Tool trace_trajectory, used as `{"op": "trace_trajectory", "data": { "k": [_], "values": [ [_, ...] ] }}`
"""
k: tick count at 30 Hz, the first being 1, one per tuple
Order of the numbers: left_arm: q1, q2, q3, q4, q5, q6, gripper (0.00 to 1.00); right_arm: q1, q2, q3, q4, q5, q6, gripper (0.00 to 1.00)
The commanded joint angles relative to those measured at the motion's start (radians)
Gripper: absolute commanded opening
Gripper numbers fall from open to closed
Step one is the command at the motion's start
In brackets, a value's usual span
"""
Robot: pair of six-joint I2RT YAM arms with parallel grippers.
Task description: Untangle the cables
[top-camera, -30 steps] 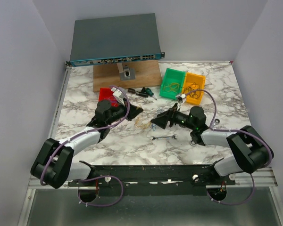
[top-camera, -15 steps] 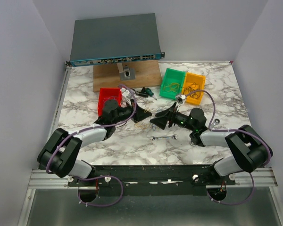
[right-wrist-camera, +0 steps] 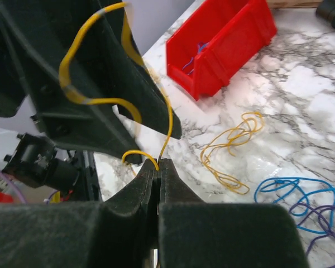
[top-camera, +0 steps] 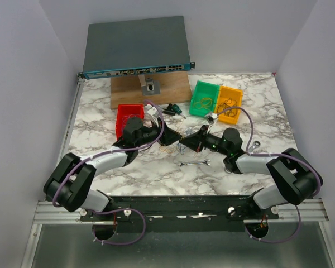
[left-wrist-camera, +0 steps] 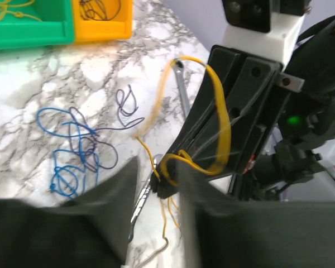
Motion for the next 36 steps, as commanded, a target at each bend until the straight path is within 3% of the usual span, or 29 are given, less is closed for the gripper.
{"op": "trace_trajectory", "data": {
  "k": [1,7,10,13,17,24,36],
  "values": [
    [-0.008,-0.075,0.015,-0.092,-0.102,0.068,0.49,0.004,-0.044,0.012,-0.068,0.122,-0.027,0.01],
    [-0.008,-0.177,0.008,-0.255,-0.239,0.126,0.71,0.003,-0.116,0.049,-0.298,0.441,-0.040,0.01],
    [-0.007,-0.239,-0.045,-0.234,-0.305,0.135,0.86,0.003,-0.143,0.095,-0.402,0.604,-0.048,0.01],
    [-0.008,-0.301,-0.078,-0.232,-0.364,0.148,0.87,0.001,-0.120,0.202,-0.621,0.860,-0.013,0.01],
    [-0.007,-0.330,-0.090,-0.237,-0.384,0.156,0.87,0.000,-0.014,0.398,-0.853,1.061,-0.013,0.01],
    [-0.008,-0.309,-0.072,-0.249,-0.365,0.164,0.86,-0.014,0.296,0.801,-1.168,1.193,-0.036,0.01],
    [-0.007,-0.293,-0.055,-0.266,-0.367,0.164,0.85,-0.154,0.637,1.132,-1.249,1.173,-0.088,0.01]
  ]
}}
